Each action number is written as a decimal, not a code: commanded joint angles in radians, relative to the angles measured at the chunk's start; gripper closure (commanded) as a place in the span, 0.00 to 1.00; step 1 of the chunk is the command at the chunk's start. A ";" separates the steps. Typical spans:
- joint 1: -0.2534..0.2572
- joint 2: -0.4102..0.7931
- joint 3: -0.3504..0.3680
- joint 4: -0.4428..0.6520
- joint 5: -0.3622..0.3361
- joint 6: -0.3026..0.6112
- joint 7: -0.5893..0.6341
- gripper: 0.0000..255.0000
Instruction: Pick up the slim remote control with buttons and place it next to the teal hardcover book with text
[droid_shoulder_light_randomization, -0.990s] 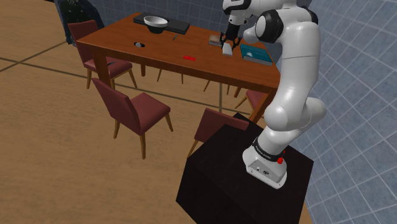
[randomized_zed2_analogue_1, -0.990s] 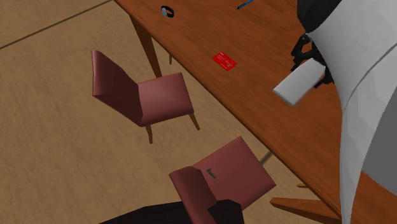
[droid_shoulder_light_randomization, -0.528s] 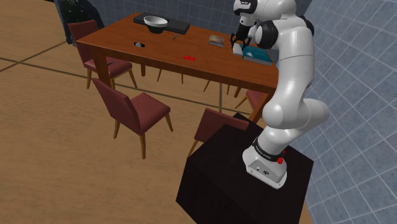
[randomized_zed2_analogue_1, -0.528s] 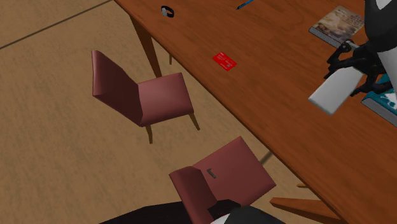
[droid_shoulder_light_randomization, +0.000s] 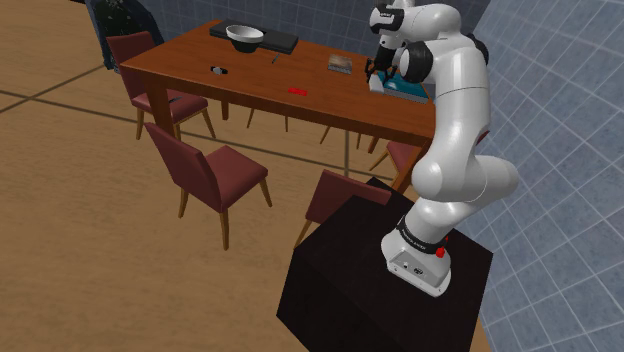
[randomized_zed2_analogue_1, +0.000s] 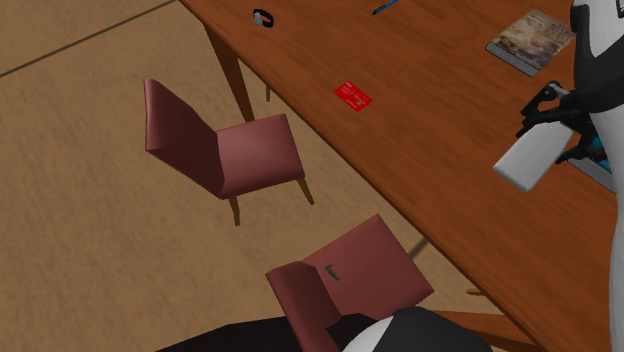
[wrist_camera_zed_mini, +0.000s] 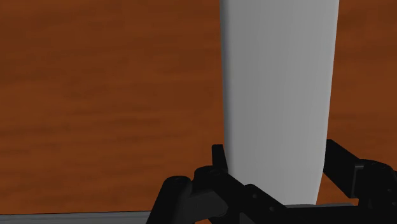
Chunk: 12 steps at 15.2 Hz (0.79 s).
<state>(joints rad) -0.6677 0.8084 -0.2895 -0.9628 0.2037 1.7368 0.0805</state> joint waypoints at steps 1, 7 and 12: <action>0.003 0.000 0.000 -0.025 0.001 0.025 -0.002 1.00; 0.011 0.007 0.002 -0.094 0.005 0.100 -0.007 1.00; 0.013 0.016 0.004 -0.123 0.007 0.138 -0.010 1.00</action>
<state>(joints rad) -0.6543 0.8237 -0.2854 -1.0848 0.2108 1.8715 0.0708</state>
